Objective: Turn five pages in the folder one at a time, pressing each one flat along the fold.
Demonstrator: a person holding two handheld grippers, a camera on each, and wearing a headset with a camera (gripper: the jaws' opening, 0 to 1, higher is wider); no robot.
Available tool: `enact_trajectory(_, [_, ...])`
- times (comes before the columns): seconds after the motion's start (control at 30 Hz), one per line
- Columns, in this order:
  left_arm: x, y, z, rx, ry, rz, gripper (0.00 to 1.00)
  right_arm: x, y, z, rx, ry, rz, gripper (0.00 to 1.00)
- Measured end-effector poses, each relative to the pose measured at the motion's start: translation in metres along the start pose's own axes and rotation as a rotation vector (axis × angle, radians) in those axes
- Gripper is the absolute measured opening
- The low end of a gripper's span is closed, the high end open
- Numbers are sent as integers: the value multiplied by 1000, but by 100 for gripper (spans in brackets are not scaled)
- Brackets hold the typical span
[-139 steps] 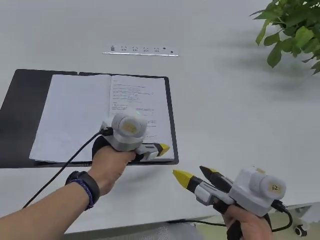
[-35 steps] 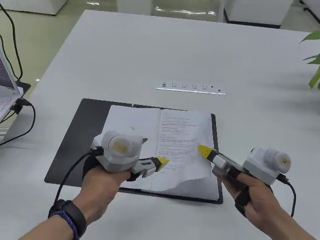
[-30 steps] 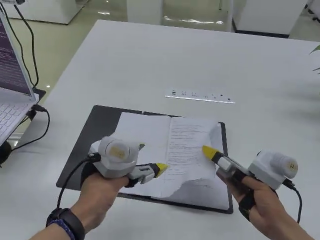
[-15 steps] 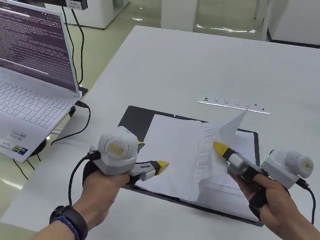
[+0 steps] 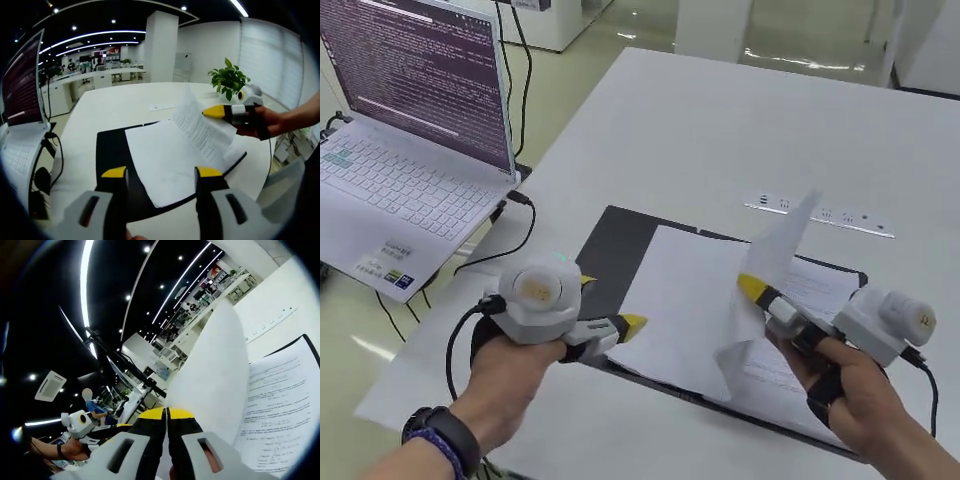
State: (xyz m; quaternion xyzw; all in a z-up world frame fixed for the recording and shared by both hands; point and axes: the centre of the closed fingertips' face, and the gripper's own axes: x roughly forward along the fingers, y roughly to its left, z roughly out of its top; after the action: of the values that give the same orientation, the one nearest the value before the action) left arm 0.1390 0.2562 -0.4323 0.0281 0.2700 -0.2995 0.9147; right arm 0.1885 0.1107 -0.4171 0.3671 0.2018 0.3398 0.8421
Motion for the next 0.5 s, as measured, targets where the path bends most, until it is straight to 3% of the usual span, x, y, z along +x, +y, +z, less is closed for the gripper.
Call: enact_trajectory(0.5, [-14,14,-9,16,15,1,54,35,12,-21,28,36,36,0])
